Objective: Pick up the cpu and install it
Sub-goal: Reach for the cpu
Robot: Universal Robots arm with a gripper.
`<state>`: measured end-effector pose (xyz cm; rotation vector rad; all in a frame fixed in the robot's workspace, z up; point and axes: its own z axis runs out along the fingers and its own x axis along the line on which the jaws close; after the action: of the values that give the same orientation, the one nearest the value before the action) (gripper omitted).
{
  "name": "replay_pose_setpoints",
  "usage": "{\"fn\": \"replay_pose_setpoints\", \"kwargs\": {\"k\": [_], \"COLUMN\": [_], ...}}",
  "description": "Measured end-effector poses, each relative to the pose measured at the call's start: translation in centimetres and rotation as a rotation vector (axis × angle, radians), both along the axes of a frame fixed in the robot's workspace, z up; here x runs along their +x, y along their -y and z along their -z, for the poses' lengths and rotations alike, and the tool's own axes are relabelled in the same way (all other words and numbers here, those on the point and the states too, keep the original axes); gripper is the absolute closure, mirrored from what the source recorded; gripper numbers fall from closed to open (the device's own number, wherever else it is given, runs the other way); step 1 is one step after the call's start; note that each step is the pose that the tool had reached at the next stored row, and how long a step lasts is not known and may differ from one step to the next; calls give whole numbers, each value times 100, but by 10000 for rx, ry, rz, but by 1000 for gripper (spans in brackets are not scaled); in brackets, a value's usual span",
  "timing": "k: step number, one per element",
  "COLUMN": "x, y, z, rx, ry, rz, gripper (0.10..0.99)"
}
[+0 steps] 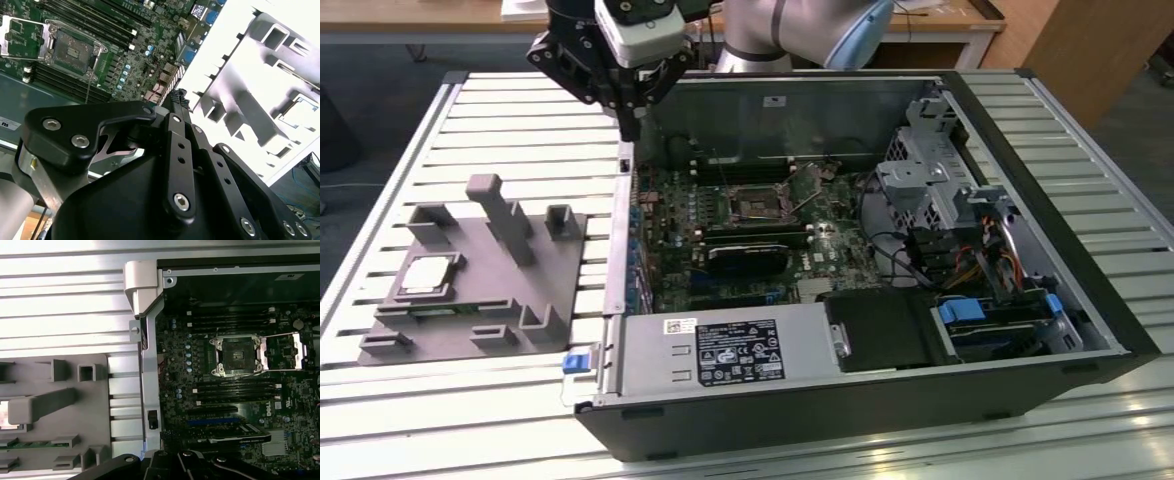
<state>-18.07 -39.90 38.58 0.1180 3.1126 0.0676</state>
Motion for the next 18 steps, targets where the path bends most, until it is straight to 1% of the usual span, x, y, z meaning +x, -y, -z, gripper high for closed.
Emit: {"fn": "replay_pose_setpoints", "kwargs": {"k": [18], "x": [-79], "y": [0], "z": [12], "rx": [0], "ry": [1], "rz": [0], "gripper": [980]}}
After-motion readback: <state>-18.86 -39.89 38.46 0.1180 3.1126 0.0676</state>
